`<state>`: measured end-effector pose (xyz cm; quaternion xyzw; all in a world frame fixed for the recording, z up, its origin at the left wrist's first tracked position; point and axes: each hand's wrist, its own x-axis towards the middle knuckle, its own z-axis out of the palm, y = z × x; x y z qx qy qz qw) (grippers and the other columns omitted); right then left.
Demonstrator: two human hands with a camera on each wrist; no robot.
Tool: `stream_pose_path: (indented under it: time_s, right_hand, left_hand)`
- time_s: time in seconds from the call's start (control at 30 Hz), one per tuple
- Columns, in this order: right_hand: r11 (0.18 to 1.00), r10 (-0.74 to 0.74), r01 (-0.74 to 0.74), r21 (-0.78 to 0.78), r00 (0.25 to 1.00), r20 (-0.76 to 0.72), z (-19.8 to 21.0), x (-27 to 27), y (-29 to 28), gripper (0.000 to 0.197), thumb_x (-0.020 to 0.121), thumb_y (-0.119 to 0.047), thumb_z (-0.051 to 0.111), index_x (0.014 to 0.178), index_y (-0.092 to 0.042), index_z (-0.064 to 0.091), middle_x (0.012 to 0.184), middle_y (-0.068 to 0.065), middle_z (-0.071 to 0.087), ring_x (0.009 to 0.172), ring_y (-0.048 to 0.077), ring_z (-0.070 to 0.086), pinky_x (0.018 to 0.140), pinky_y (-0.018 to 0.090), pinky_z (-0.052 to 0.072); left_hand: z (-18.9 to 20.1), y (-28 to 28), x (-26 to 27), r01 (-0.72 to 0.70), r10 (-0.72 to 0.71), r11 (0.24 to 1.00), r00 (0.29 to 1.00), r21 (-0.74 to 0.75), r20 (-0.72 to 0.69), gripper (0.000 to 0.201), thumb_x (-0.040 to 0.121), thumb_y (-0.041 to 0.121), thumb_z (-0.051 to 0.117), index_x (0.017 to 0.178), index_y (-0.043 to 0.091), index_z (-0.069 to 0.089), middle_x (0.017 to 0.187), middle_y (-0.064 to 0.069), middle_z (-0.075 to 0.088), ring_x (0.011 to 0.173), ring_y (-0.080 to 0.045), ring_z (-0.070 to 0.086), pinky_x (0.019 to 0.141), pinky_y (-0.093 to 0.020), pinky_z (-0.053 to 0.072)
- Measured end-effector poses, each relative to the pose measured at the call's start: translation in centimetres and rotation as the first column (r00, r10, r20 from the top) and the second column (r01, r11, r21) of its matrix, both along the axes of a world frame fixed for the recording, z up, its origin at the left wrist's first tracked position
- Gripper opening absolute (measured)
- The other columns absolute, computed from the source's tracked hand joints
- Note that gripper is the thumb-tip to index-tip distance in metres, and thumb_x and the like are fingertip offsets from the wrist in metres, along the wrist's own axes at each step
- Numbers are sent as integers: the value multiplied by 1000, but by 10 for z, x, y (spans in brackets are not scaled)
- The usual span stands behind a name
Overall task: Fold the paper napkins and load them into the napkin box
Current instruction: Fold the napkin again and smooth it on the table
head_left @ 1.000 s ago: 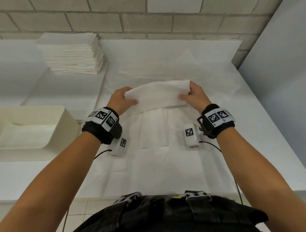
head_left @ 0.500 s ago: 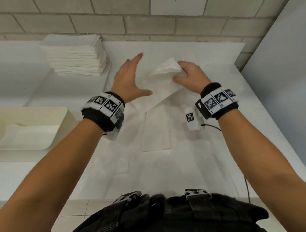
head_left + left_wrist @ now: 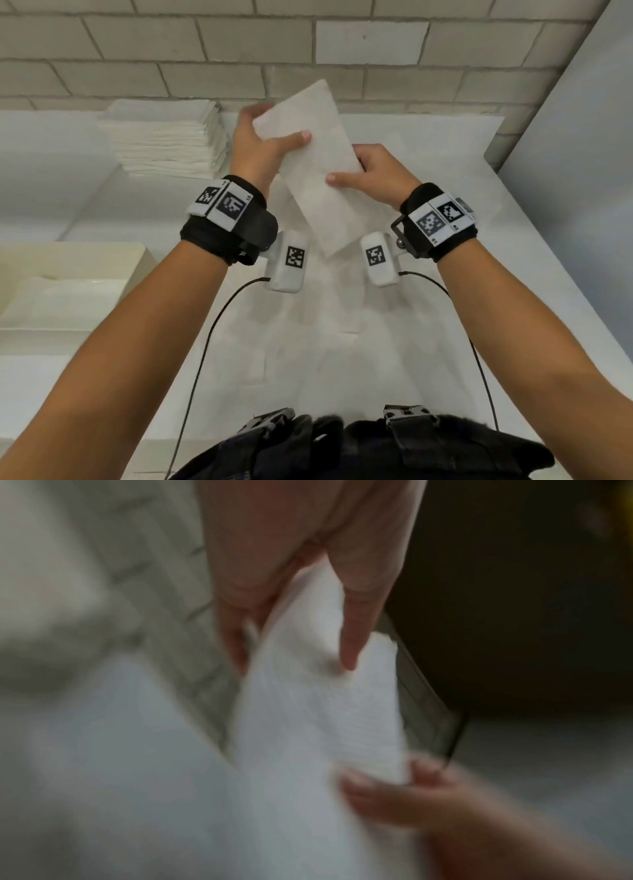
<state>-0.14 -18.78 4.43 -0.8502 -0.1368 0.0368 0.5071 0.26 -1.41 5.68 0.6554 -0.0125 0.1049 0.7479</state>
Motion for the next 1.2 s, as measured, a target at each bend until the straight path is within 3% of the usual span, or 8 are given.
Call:
stream_pose_path:
  time_s: [0.07, 0.13, 0.2, 0.27, 0.5, 0.83, 0.97, 1.2]
  right_hand:
    - [979, 18, -12, -201, 999, 28, 5, 3, -5, 20, 85, -15, 66, 104, -9, 63, 103, 7, 66, 91, 19, 62, 78, 28, 51]
    - [916, 68, -38, -399, 996, 60, 11, 6, -7, 20, 86, -19, 64, 105, -11, 63, 104, 6, 65, 93, 19, 59, 75, 25, 45]
    - [825, 125, -46, -563, 987, 102, 16, 7, -1, 27, 87, -22, 63, 111, -8, 62, 109, 10, 64, 102, 24, 57, 79, 26, 41]
    - [745, 162, -56, -664, 982, 98, 17, 7, 7, 35, 87, -23, 62, 118, -7, 59, 111, 12, 61, 105, 27, 55, 84, 31, 43]
    - [778, 96, -109, -618, 994, -55, 4, 3, -25, 17, 85, -26, 66, 72, -20, 57, 70, -5, 54, 69, 13, 50, 55, 18, 35]
    - [951, -80, 45, -306, 991, -103, -74, -15, -54, 7, 82, -17, 70, 79, -17, 64, 71, -9, 58, 75, 13, 54, 56, 4, 36]
    - [981, -195, 194, -24, 981, -21, -73, -14, -61, 11, 79, -17, 73, 78, -25, 66, 83, 6, 65, 78, 17, 56, 71, 23, 43]
    - [980, -175, 157, -125, 974, -147, -89, -13, -50, 18, 77, -12, 75, 87, -23, 66, 84, -8, 62, 84, 10, 56, 71, 16, 40]
  left_hand:
    - [0, 8, -1, -192, 93, 888, 965, 419, 246, 89, 62, 19, 83, 136, 18, 34, 132, -1, 45, 121, -17, 46, 103, -40, 42]
    - [3, 11, -6, -301, -67, 501, 921, 811, 383, 96, 65, 30, 80, 145, 26, 27, 146, -1, 31, 140, -25, 21, 113, -55, 19]
    - [5, 4, -8, -315, -285, 122, 897, 941, 337, 81, 71, 35, 75, 142, 33, 35, 149, 0, 31, 145, -25, 8, 110, -63, 3]
    - [3, -7, -8, -255, -384, 4, 893, 967, 237, 57, 81, 33, 67, 134, 29, 47, 140, 2, 44, 140, -22, 25, 111, -56, 12]
    - [-14, 18, 5, 7, -279, 107, 960, 994, 23, 21, 92, 21, 56, 110, 16, 64, 110, -5, 65, 102, -28, 57, 84, -37, 44]
    - [-80, 34, -10, 224, -195, 327, 967, 918, -166, 21, 87, 12, 63, 107, 8, 63, 95, -7, 64, 87, -24, 57, 70, -18, 36]
    - [-73, 39, -11, 131, -144, 531, 987, 837, -63, 15, 83, 13, 68, 96, 8, 67, 82, -1, 60, 68, -13, 50, 56, -5, 33]
    - [-89, 32, -14, 242, -126, 503, 970, 829, -207, 21, 84, 13, 67, 105, 9, 65, 92, -2, 61, 84, -12, 52, 59, -4, 33]
